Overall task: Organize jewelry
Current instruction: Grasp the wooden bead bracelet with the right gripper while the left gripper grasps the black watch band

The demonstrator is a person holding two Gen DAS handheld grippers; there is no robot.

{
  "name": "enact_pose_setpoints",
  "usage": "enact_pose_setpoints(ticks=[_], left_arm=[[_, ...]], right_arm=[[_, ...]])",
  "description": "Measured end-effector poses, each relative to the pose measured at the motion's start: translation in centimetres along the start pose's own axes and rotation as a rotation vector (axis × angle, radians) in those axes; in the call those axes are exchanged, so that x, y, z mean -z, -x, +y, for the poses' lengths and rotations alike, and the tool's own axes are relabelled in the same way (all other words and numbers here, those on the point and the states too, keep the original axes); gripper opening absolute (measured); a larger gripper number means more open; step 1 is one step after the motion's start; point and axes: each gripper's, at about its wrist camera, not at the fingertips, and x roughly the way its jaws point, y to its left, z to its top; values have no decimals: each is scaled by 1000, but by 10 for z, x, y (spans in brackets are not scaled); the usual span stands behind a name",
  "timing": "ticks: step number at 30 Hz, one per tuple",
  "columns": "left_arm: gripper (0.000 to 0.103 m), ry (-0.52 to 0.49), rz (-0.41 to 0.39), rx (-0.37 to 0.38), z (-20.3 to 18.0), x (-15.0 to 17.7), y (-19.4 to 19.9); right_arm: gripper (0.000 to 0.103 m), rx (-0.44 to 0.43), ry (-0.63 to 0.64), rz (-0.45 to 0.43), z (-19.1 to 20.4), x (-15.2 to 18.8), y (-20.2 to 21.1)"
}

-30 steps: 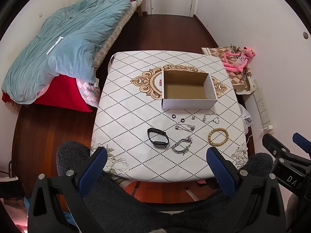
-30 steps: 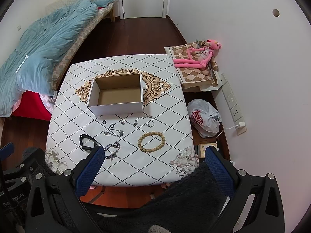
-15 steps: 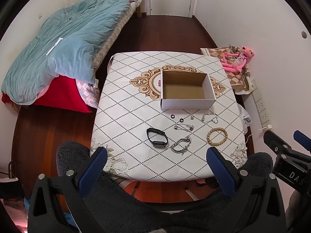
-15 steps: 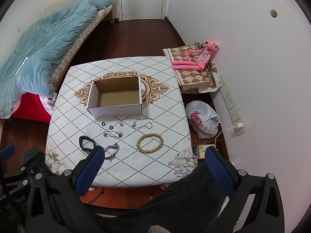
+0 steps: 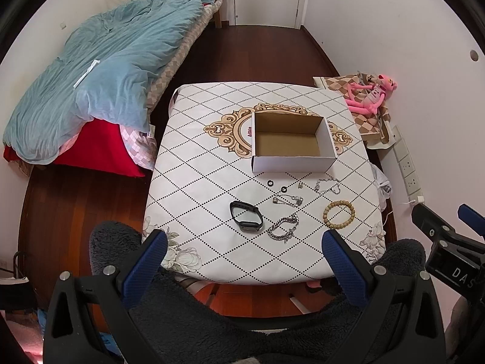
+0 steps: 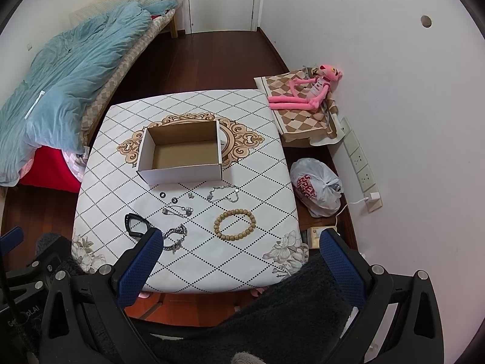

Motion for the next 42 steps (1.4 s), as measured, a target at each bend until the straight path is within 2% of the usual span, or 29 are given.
enact_pose_setpoints(ticks=[8,11,15,20,24,28,34,37,40,42], left_arm=[[103,2,-11,-7,2,-4,-4],[103,8,-23,-38,4,-13,-23],[103,21,-11,-79,7,-24,-61],[103,34,82,-112,12,-21,-123],[103,54,157,-133,13,-14,-163],[103,67,196,-157,17,-7,-189],[103,72,234,-186,27,4,-208],[103,68,249,-191,33,11,-213],[103,78,267,-188,39,18,-216],[103,93,276,-167,44,22,-219]], right_arm=[[103,10,-11,-1,-2,-1,-4],[103,29,-33,13,-5,-5,-22],[103,70,-68,56,-11,-11,-68],[103,125,-118,172,-24,-9,-142],[103,131,-155,274,-34,3,-195],[100,125,-198,348,-40,16,-235],[81,81,-262,406,-40,29,-276],[71,53,-288,386,-40,31,-282],[46,27,-268,364,-34,29,-281],[11,15,-248,357,-29,30,-280]])
